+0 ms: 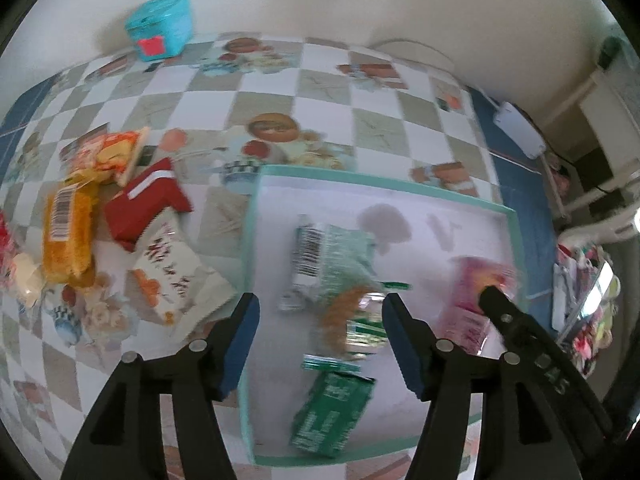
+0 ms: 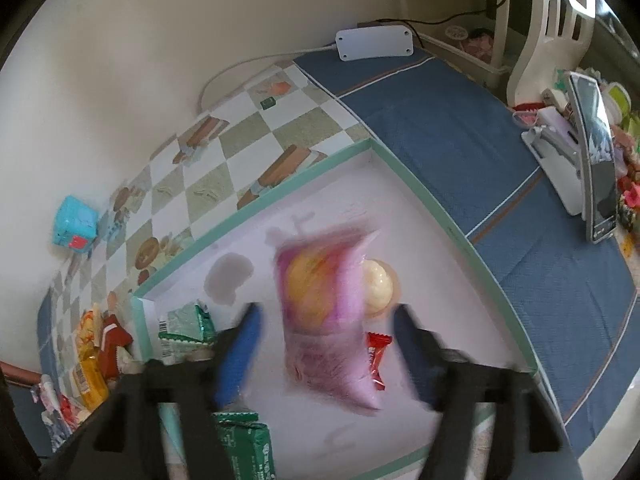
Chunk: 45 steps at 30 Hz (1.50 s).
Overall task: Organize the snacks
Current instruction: 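Open both grippers to drop the bags into the white tray, then move both grippers back over the snack pile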
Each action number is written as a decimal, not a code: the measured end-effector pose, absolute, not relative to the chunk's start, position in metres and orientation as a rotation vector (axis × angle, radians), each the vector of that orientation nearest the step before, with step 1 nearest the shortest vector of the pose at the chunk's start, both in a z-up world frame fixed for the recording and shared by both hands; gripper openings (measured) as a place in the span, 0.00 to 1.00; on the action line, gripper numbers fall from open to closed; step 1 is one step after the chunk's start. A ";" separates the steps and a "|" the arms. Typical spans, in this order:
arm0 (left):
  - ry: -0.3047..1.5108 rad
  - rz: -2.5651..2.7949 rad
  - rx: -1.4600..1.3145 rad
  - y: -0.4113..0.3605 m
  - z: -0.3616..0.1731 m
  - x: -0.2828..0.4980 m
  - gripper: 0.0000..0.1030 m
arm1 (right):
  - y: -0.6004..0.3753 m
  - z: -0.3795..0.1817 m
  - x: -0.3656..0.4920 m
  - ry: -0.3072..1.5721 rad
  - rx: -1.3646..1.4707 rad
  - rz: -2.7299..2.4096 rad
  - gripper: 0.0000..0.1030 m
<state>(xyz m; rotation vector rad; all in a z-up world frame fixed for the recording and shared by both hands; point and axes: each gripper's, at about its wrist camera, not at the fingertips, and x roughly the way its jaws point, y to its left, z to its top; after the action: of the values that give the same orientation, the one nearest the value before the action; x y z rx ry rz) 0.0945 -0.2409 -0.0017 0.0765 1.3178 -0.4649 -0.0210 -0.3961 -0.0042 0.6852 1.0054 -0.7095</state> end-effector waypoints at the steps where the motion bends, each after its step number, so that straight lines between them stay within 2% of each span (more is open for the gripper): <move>1: 1.320 -0.429 0.077 -0.236 -0.004 0.098 0.82 | -0.395 -0.004 -0.020 1.011 0.673 -0.714 0.79; 2: 1.318 -0.405 0.080 -0.232 -0.006 0.099 0.85 | -0.394 -0.004 -0.019 1.018 0.660 -0.716 0.82; 6: 1.311 -0.268 0.098 -0.211 -0.016 0.109 0.86 | -0.390 -0.010 -0.015 1.045 0.640 -0.697 1.00; 18: 1.283 -0.062 0.031 -0.136 -0.021 0.126 0.90 | -0.355 -0.009 0.004 1.067 0.554 -0.646 1.00; 36: 1.179 0.119 -0.037 -0.015 0.019 0.131 0.90 | -0.225 0.016 0.044 1.047 0.302 -0.400 1.00; 45: 1.125 0.233 -0.009 0.035 0.032 0.128 0.90 | -0.178 0.007 0.057 1.080 0.242 -0.301 1.00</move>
<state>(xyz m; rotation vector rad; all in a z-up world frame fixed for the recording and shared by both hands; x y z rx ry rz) 0.1285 0.0351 0.0316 -0.0088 1.1254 0.2332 0.0573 -0.1777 0.0075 0.2419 1.0795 -0.3008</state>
